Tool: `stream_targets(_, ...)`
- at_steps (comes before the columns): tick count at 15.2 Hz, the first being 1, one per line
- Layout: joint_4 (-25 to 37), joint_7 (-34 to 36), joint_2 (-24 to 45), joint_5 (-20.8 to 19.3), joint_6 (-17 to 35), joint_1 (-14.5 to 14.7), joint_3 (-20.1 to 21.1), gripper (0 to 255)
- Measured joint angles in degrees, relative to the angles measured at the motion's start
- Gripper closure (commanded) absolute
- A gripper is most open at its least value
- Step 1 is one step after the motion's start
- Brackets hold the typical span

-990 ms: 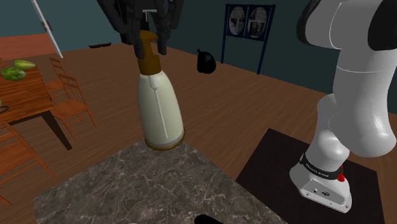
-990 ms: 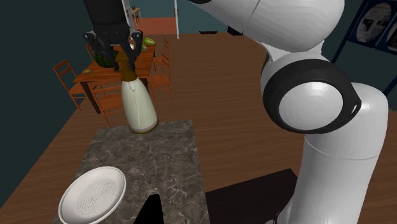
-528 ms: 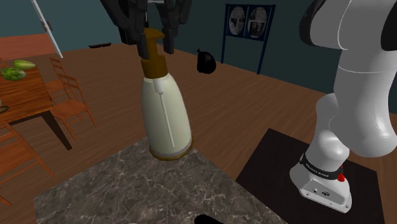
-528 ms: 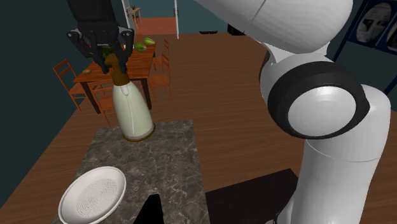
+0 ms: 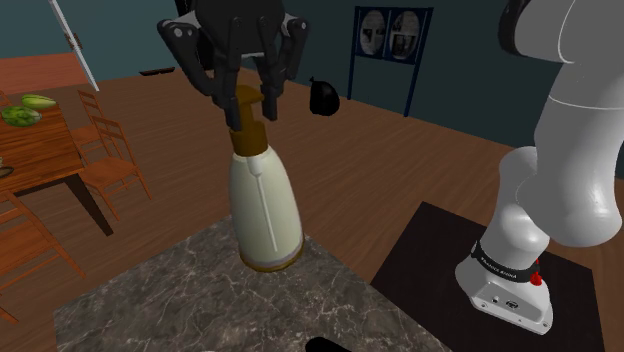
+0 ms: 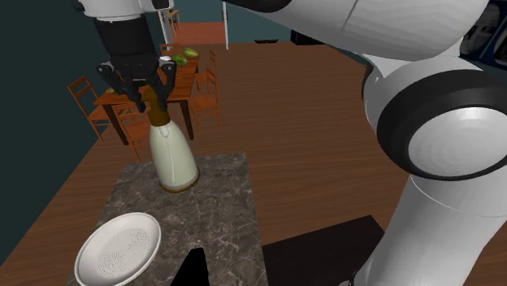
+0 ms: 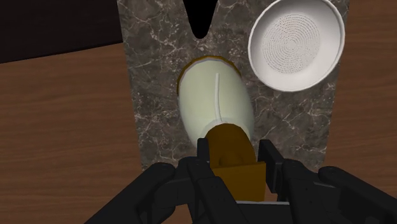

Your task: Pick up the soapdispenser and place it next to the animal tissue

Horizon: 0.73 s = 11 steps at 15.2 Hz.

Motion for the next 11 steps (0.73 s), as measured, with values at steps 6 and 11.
stream_targets(6,-9.29,-0.66,-3.42,1.92,6.34,-1.41,-0.56,255)
stream_targets(11,-15.6,-1.04,-5.37,2.93,10.97,-2.03,-0.92,255)
